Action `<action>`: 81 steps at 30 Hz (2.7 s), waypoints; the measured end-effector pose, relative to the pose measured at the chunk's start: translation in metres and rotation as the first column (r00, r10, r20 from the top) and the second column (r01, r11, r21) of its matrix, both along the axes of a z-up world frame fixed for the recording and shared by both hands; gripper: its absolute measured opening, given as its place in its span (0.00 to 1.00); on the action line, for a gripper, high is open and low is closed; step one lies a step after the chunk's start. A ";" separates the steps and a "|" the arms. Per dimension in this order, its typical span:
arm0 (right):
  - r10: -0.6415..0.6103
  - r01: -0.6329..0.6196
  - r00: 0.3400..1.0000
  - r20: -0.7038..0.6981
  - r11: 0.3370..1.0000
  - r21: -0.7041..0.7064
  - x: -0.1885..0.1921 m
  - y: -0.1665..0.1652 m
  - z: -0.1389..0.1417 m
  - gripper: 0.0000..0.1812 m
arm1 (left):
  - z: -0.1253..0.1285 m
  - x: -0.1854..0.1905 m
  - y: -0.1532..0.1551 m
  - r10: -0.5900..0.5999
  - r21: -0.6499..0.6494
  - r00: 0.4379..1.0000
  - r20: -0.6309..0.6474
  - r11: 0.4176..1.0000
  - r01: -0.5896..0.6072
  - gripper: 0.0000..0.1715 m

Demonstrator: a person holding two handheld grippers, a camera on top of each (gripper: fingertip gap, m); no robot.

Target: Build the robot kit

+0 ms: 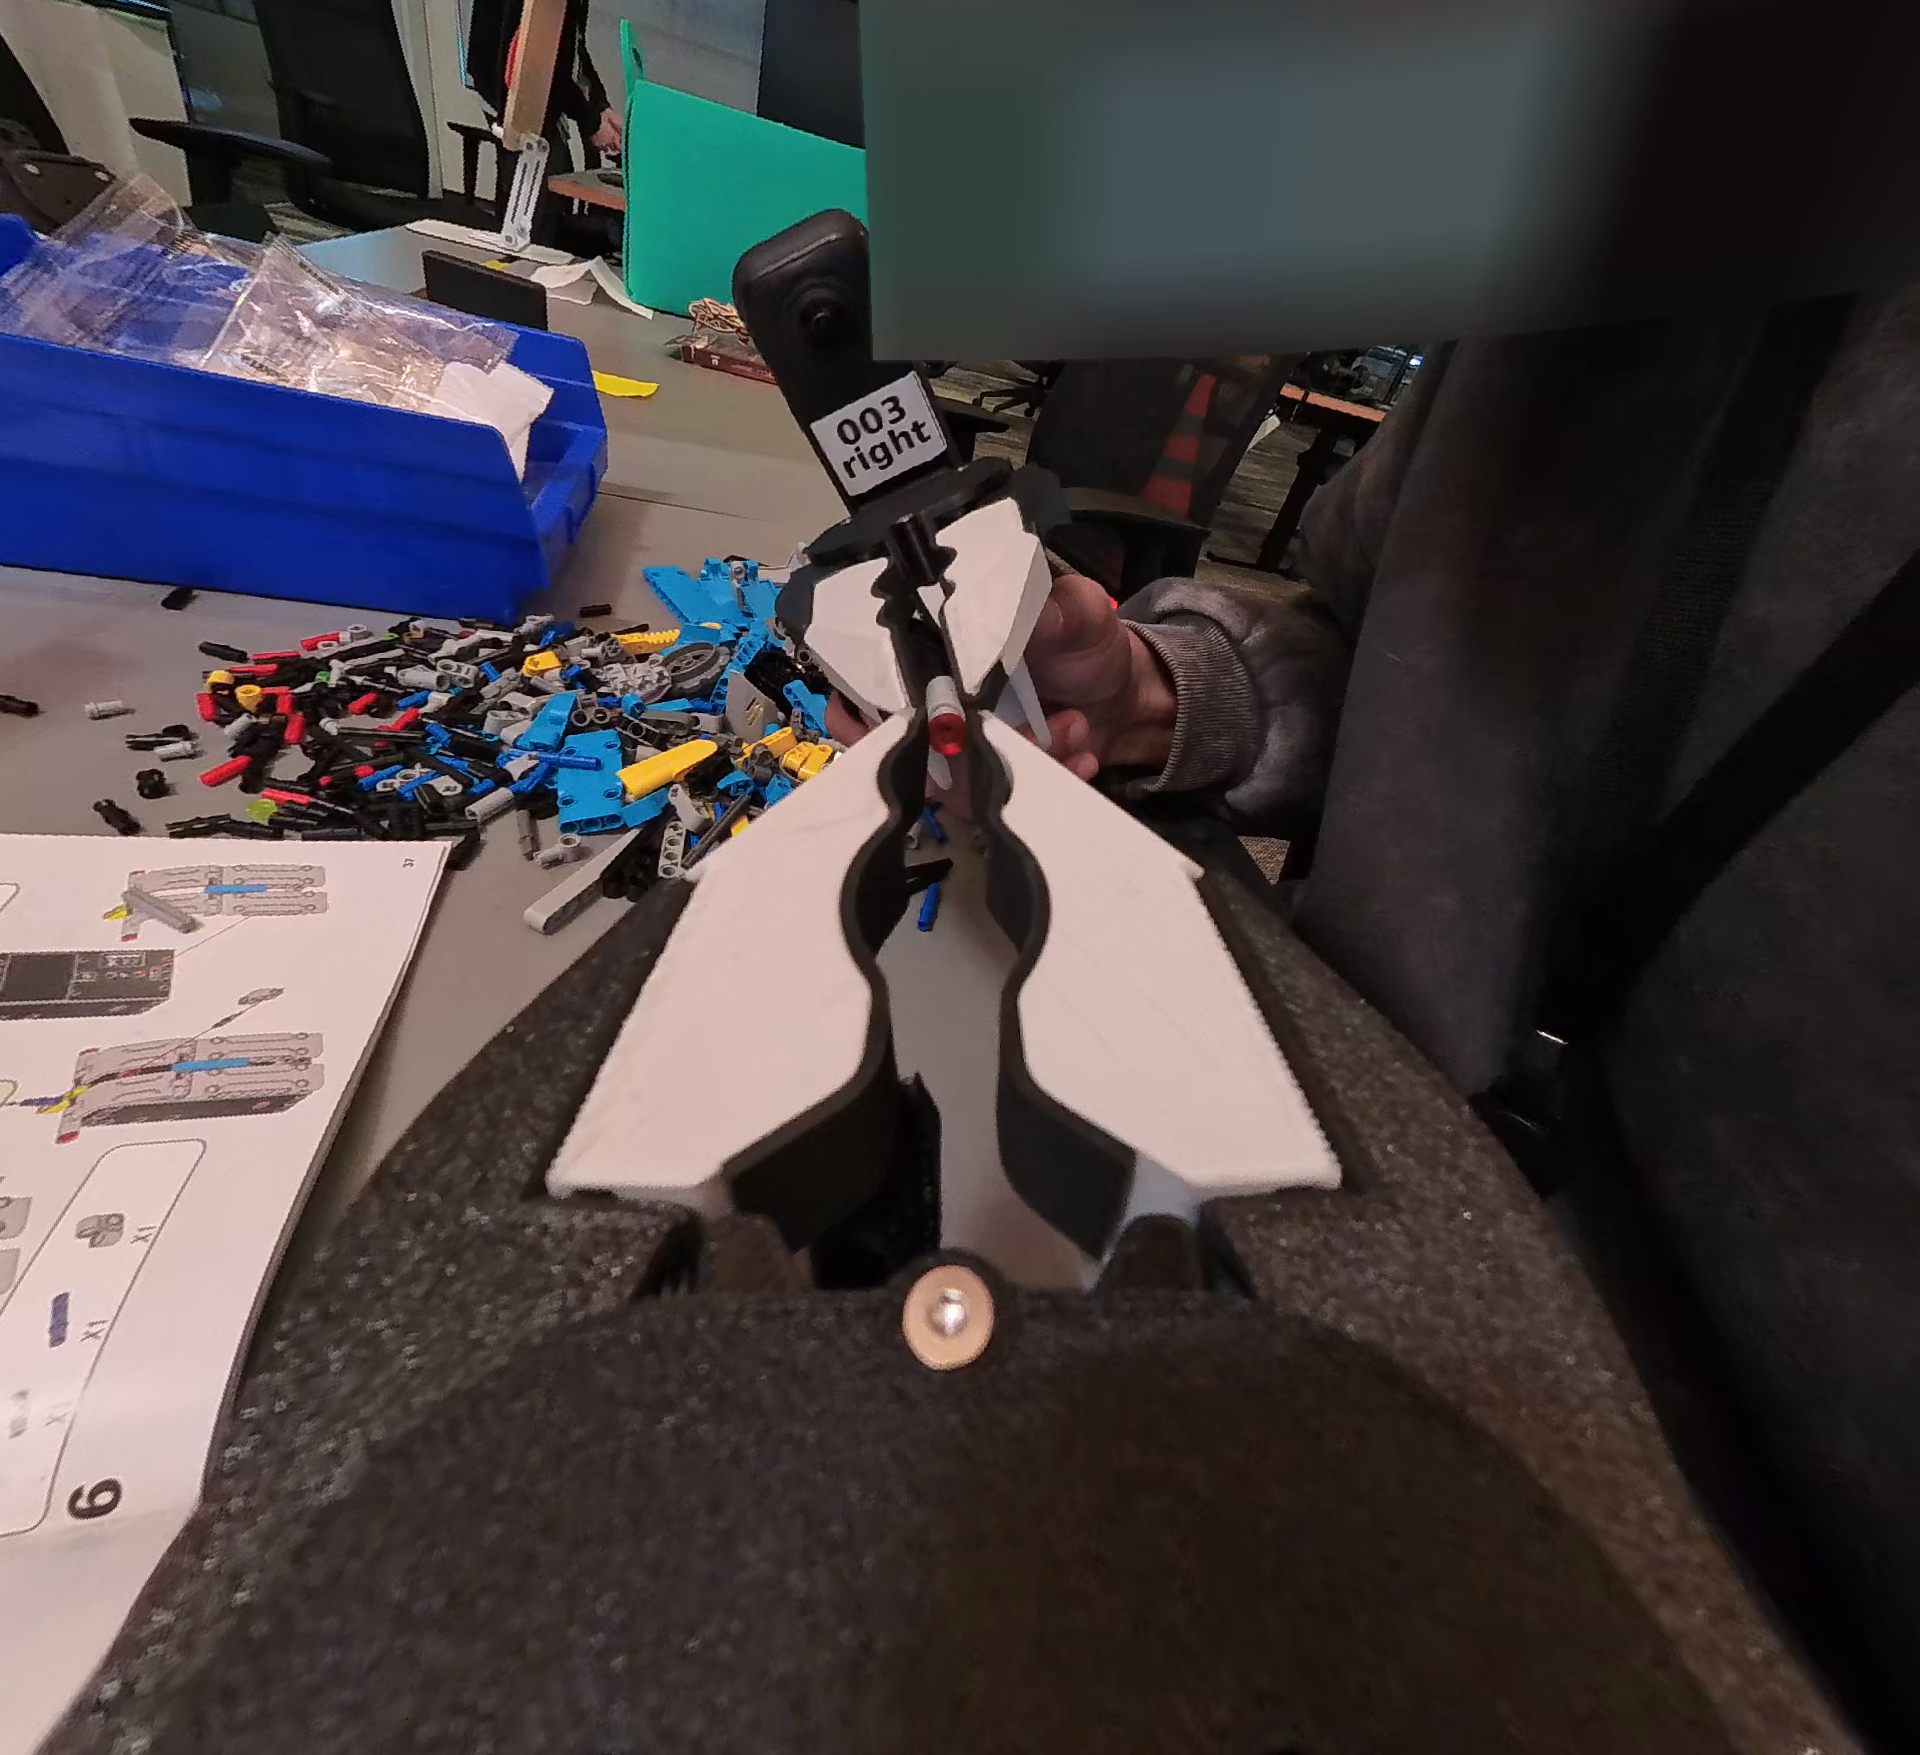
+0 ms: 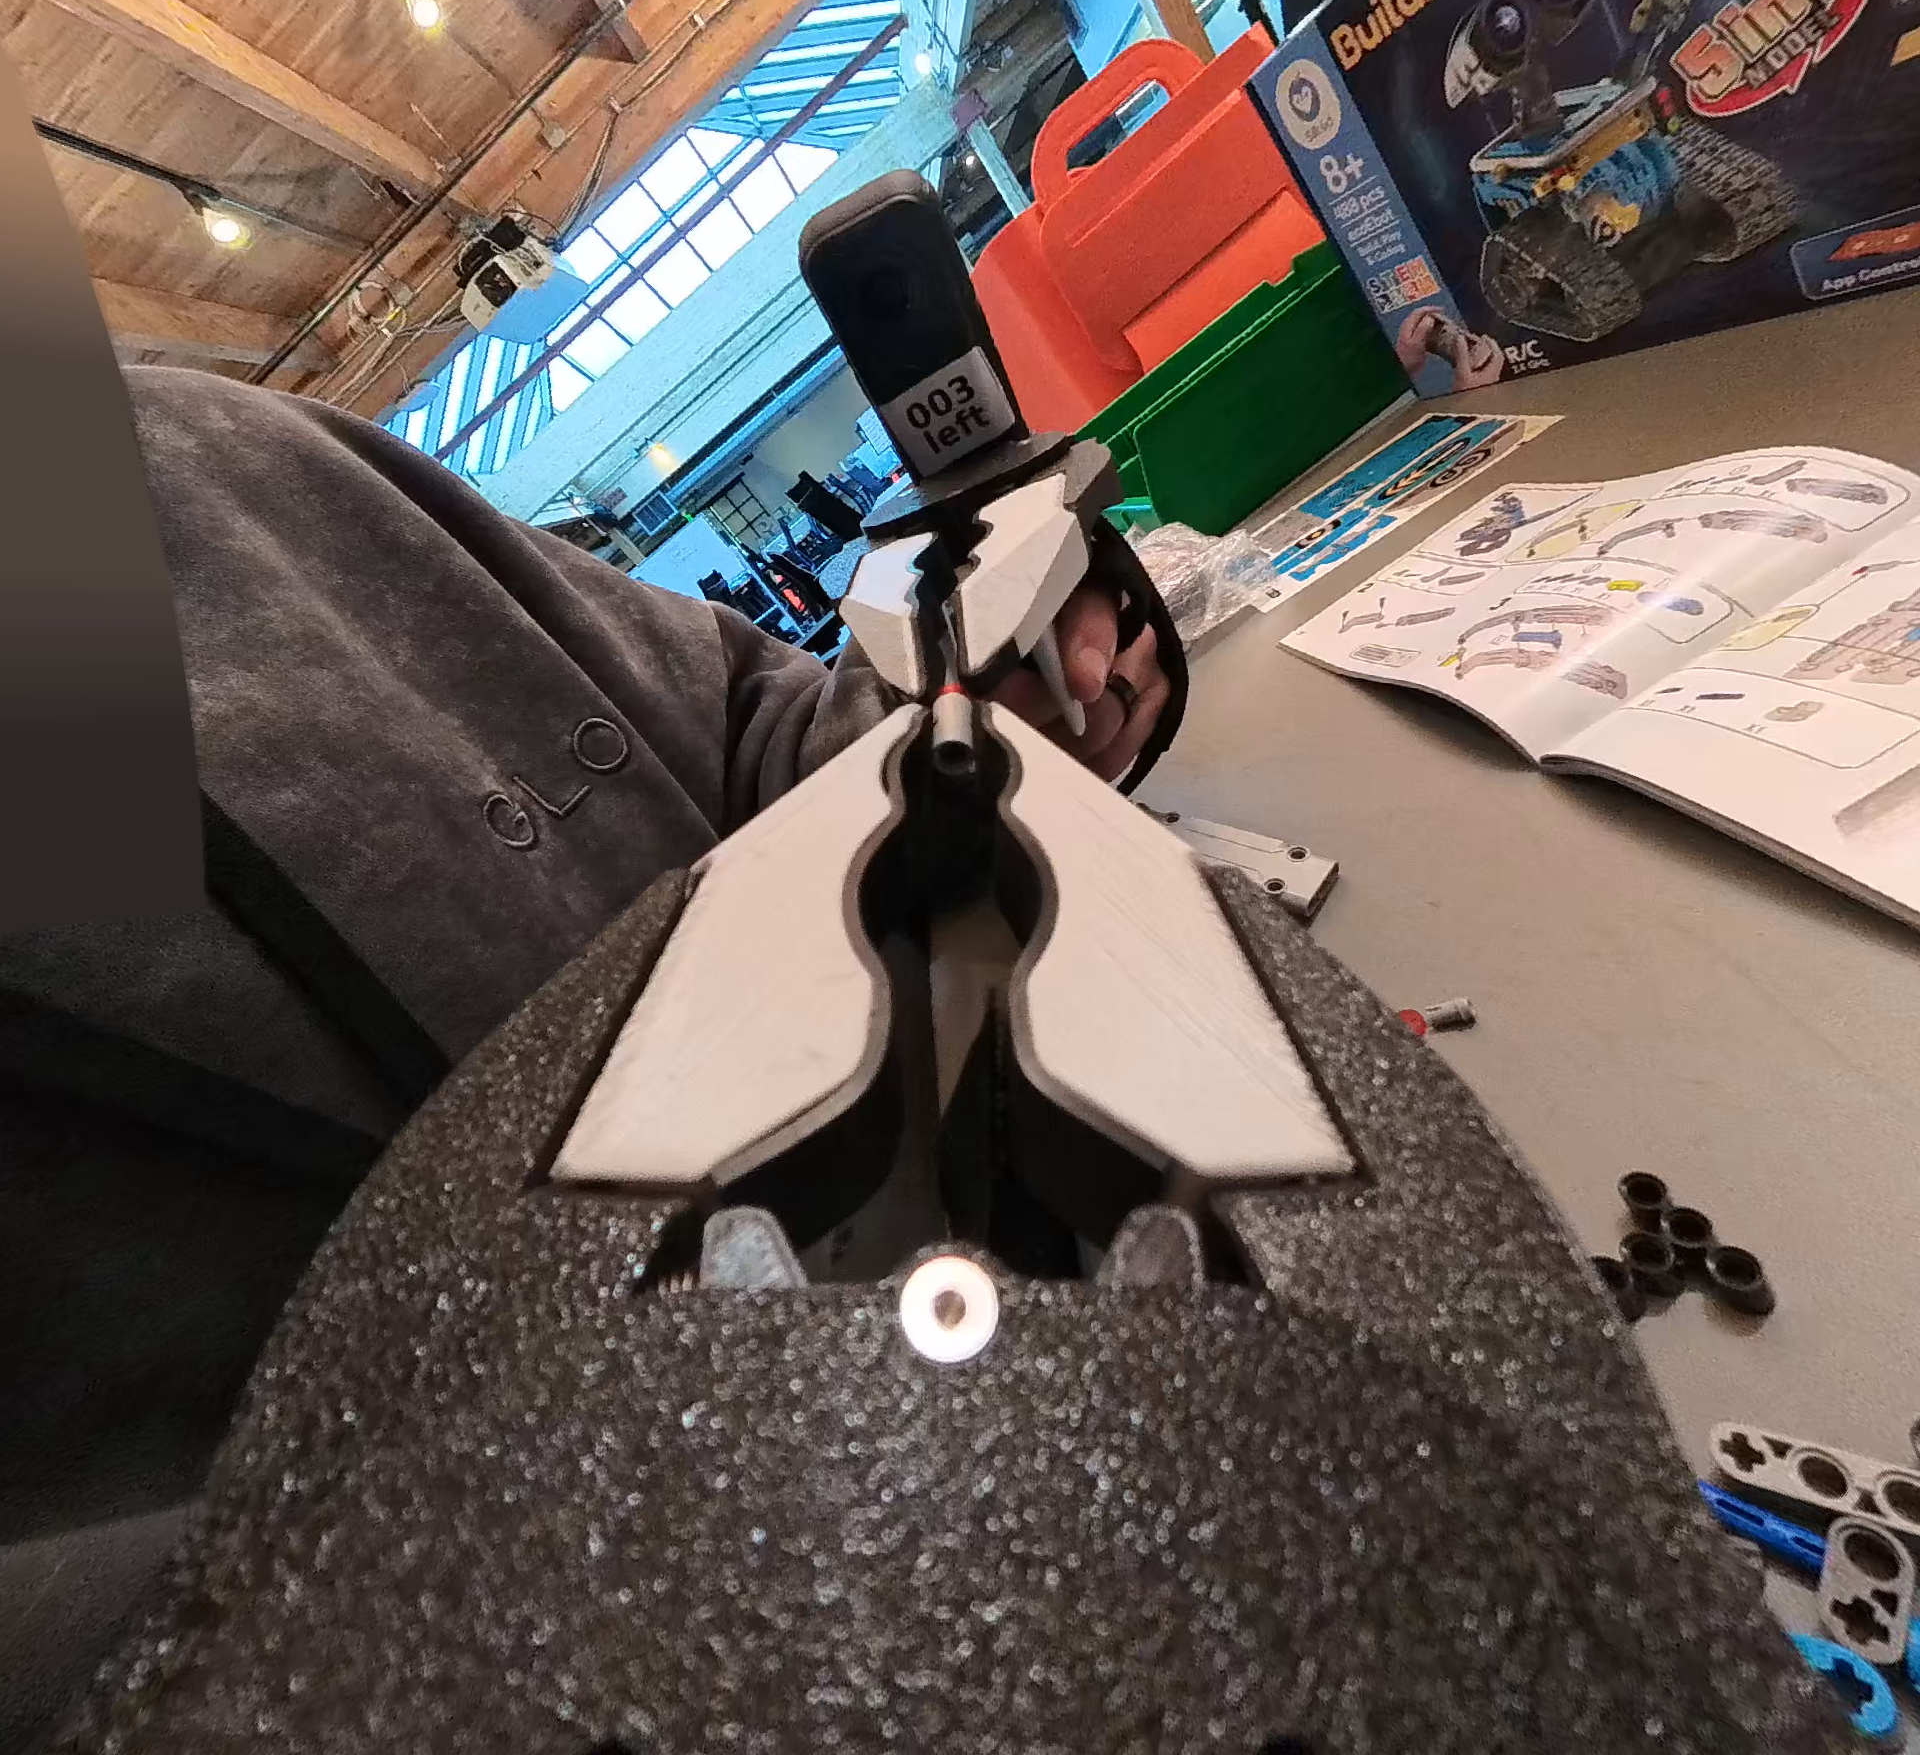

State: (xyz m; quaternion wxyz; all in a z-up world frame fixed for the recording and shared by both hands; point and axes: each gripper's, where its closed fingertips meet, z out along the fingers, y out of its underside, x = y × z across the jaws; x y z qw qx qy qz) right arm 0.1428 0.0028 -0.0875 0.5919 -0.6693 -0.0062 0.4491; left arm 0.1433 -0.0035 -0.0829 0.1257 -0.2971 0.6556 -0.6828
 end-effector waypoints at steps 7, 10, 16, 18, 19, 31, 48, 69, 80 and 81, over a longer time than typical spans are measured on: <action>-0.035 0.036 0.998 0.056 0.999 -0.016 0.002 0.003 -0.006 0.04 | 0.005 0.002 0.004 0.040 0.015 0.999 0.032 0.999 -0.040 0.03; -0.026 0.030 0.995 0.100 0.999 -0.030 -0.008 0.008 -0.011 0.04 | 0.003 0.000 -0.001 0.020 0.024 0.999 0.027 1.000 -0.021 0.03; -0.040 0.039 0.992 0.119 0.999 0.013 -0.010 0.006 -0.004 0.03 | 0.003 -0.006 0.000 -0.015 0.029 0.999 0.031 0.999 0.014 0.03; -0.039 0.037 0.994 0.105 0.999 0.025 -0.008 0.004 -0.002 0.03 | 0.004 -0.009 0.000 -0.026 0.028 0.999 0.037 0.999 0.025 0.03; -0.039 0.036 0.994 0.098 0.999 0.032 -0.007 0.003 0.000 0.03 | 0.004 -0.010 -0.002 -0.034 0.031 0.999 0.037 0.999 0.032 0.04; 0.017 -0.017 0.997 0.080 1.000 -0.001 -0.015 0.004 -0.005 0.04 | 0.009 -0.009 0.003 -0.002 0.045 0.997 0.073 0.999 -0.001 0.03; -0.007 0.006 1.000 0.020 0.996 0.084 -0.005 -0.004 0.014 0.04 | 0.008 -0.009 -0.003 -0.015 0.020 0.997 0.075 1.000 0.014 0.03; -0.031 0.029 0.996 0.086 0.999 0.028 -0.002 0.000 0.001 0.04 | -0.002 -0.007 -0.002 -0.001 0.078 0.998 0.065 0.997 -0.004 0.00; -0.287 0.316 0.928 0.238 0.944 -0.092 0.064 -0.001 -0.025 0.04 | -0.076 -0.023 0.042 0.170 0.487 0.967 -0.190 0.871 -0.058 0.03; -0.299 0.331 0.923 0.242 0.938 -0.103 0.065 0.001 -0.029 0.04 | -0.077 -0.026 0.039 0.162 0.484 0.964 -0.209 0.874 -0.042 0.03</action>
